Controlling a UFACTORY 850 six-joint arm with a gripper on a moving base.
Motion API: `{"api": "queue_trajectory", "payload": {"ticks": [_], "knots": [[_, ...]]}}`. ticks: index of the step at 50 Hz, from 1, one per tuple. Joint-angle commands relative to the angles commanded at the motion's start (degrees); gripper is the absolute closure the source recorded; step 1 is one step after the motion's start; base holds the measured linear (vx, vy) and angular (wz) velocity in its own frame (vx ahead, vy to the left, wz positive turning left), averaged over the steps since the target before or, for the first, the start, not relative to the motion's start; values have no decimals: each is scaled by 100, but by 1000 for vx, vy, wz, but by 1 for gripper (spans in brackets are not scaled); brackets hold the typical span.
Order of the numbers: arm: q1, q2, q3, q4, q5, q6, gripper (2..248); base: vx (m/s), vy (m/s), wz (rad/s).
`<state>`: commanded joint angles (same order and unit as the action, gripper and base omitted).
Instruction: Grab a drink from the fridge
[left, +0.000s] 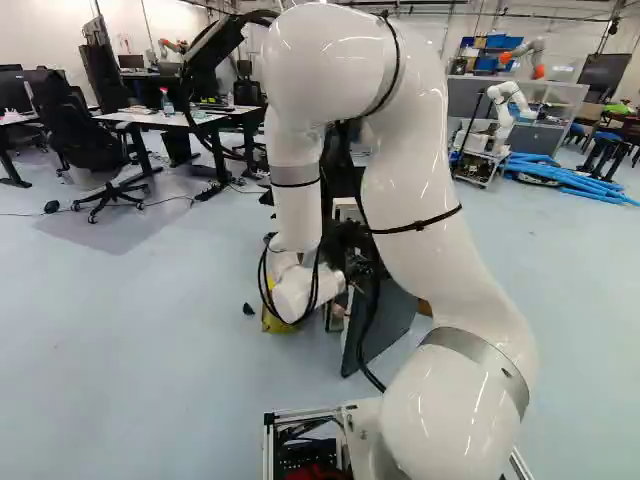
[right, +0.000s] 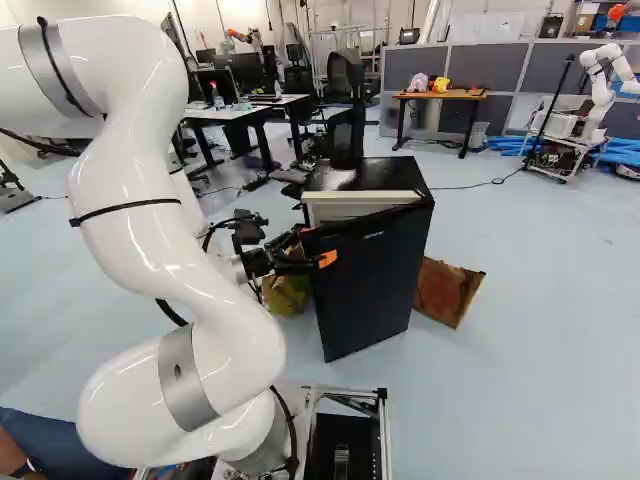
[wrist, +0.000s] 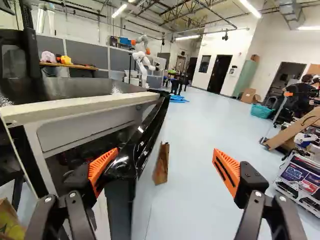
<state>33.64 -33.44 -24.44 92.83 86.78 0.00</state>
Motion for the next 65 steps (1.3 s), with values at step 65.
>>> {"api": "queue_trajectory", "payload": {"ticks": [65], "knots": [[-461,-39,785,1488,0,0,3,0,0,0]]}}
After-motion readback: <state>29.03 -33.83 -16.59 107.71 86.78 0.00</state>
